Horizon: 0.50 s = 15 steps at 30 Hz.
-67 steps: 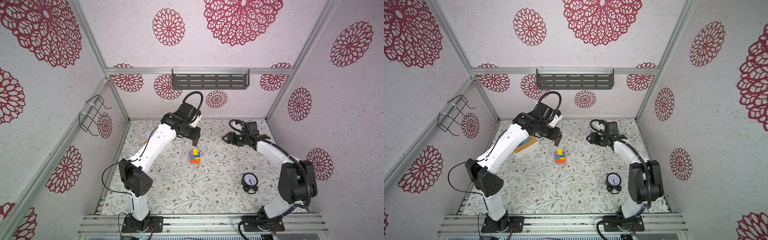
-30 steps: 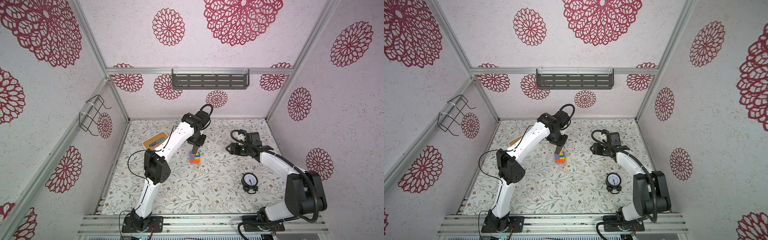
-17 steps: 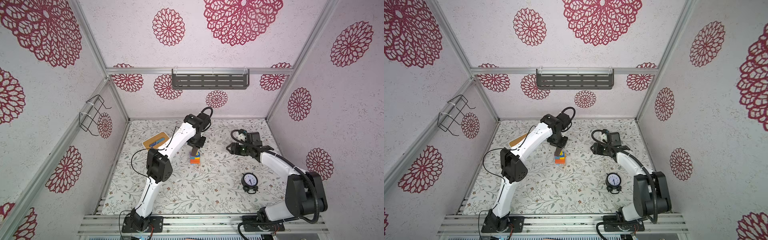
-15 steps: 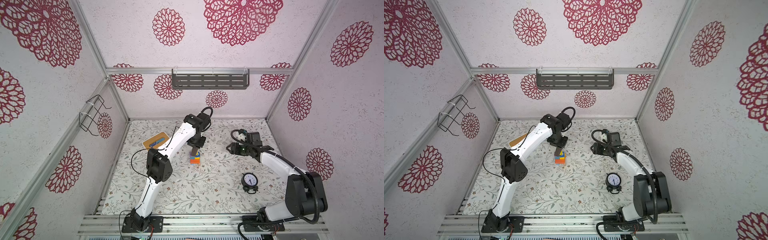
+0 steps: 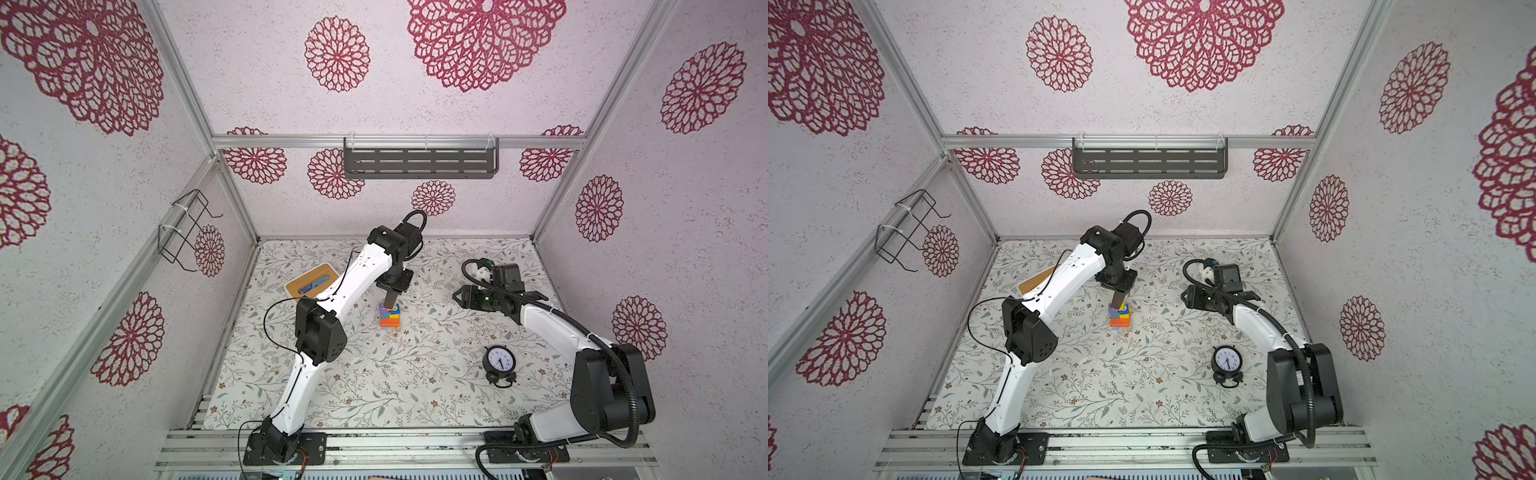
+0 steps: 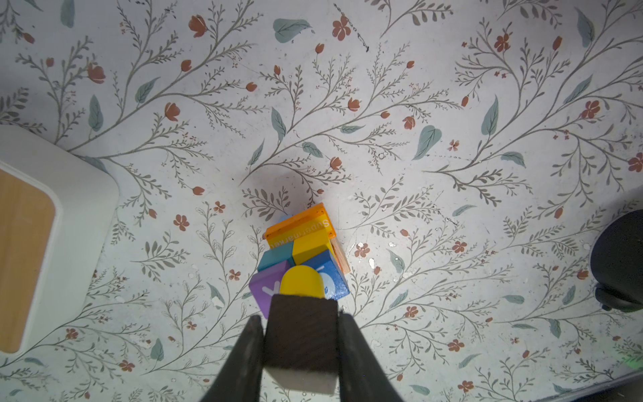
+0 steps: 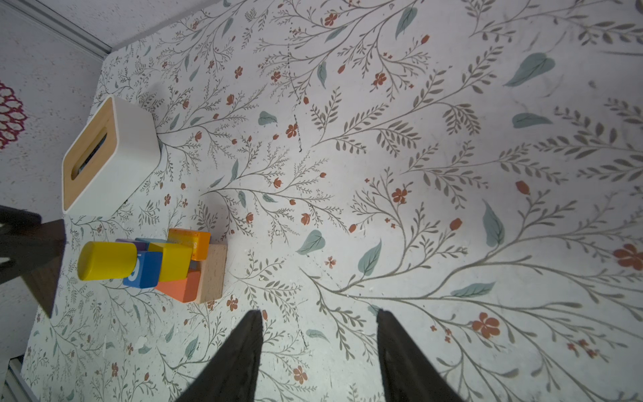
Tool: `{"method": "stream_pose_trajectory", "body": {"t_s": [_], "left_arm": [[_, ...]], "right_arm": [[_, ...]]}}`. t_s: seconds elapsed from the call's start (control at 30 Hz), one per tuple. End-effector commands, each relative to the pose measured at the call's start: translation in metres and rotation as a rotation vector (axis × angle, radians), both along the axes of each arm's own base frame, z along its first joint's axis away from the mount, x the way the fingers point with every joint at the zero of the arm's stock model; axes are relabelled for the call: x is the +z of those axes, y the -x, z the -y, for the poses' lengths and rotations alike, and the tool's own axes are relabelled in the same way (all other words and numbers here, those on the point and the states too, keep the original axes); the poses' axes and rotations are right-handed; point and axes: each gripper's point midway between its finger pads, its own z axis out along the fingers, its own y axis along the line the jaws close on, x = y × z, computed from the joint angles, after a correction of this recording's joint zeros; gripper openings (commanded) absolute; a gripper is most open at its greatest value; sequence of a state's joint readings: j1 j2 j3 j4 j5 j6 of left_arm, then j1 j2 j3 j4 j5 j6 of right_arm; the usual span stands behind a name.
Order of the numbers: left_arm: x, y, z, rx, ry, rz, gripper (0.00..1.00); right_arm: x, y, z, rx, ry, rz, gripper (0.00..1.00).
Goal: Build the wood block tower
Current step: 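Lower the brown block onto the stack beside the yellow cylinder and open the left gripper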
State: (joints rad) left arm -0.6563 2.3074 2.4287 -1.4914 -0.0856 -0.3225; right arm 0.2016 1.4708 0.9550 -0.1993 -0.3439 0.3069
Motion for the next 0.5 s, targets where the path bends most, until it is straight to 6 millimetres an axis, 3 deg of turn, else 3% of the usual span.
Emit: {"method": "stream_pose_trajectory", "body": {"t_s": [0.0, 0.47], "left_arm": [[-0.0071, -0.0009, -0.0021, 0.001, -0.018, -0.018, 0.21], [-0.0136, -0.0016, -0.0062, 0.004, -0.053, -0.021, 0.21]], "right_arm": [[0.0155, -0.0025, 0.0002, 0.009, 0.003, 0.054, 0.56], [0.014, -0.0016, 0.0005, 0.009, 0.003, 0.053, 0.55]]}}
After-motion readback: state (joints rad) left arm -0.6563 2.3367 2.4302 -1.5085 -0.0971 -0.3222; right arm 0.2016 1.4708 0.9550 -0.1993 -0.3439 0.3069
